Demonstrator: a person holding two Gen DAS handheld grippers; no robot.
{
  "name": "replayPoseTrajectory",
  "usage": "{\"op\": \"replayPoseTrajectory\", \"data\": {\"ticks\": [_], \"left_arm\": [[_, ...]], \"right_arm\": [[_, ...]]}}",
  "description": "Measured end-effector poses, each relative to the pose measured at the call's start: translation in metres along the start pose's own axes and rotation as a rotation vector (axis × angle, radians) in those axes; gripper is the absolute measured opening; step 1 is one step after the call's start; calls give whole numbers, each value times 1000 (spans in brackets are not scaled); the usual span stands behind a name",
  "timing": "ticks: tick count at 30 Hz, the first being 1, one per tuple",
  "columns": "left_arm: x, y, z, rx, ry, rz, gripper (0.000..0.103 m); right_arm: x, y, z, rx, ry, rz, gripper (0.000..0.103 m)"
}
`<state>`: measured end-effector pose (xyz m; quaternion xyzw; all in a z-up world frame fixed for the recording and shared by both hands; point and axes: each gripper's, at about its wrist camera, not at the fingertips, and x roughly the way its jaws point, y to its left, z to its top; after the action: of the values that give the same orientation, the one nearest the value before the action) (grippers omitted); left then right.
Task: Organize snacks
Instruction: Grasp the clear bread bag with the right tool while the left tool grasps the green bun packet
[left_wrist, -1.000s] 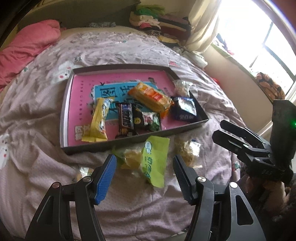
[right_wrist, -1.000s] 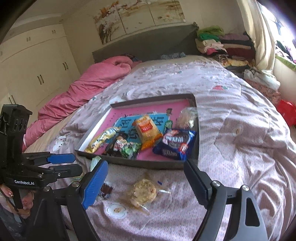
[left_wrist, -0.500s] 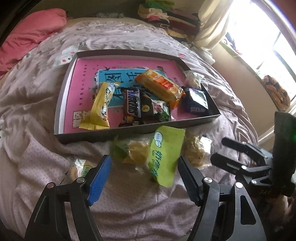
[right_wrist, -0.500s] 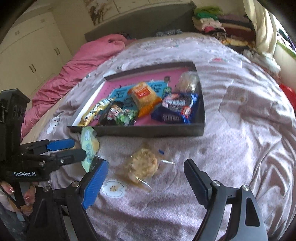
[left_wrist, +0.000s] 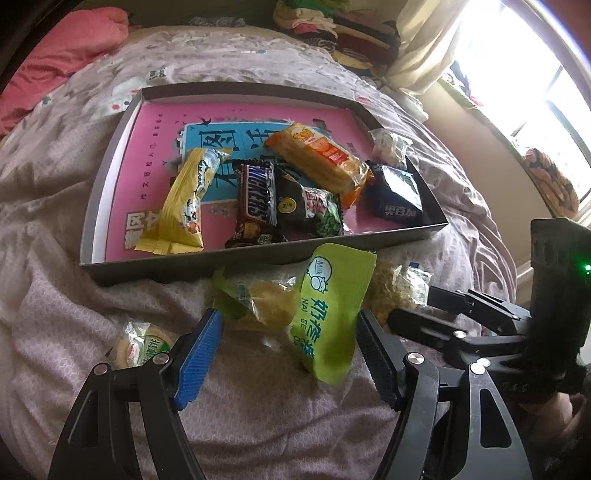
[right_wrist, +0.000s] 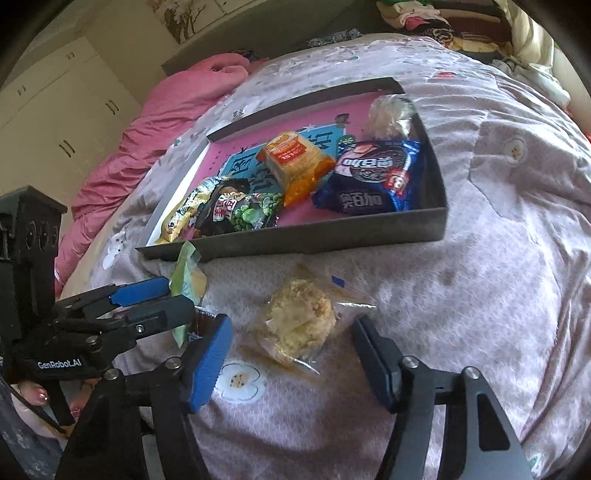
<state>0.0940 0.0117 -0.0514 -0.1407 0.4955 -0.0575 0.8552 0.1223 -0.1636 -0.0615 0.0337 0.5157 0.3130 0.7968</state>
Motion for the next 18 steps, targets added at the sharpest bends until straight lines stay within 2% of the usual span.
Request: {"op": "replayPoseTrajectory", "data": {"ticks": [4,8,12,18], "left_arm": [[2,1,0,-6,2,-5,75],[4,3,0,-10,4,-10,75],[7,6,1,-19,4,-19,75],[11,9,3,-31,1,-8,72]], "right_arm": [[9,11,2,-66,7,-24,59],[20,26,3,-156,7,-45,44],[21,36,2,-221,-8,-55,39],[13,30,5,-194,-27,-35,38]]}}
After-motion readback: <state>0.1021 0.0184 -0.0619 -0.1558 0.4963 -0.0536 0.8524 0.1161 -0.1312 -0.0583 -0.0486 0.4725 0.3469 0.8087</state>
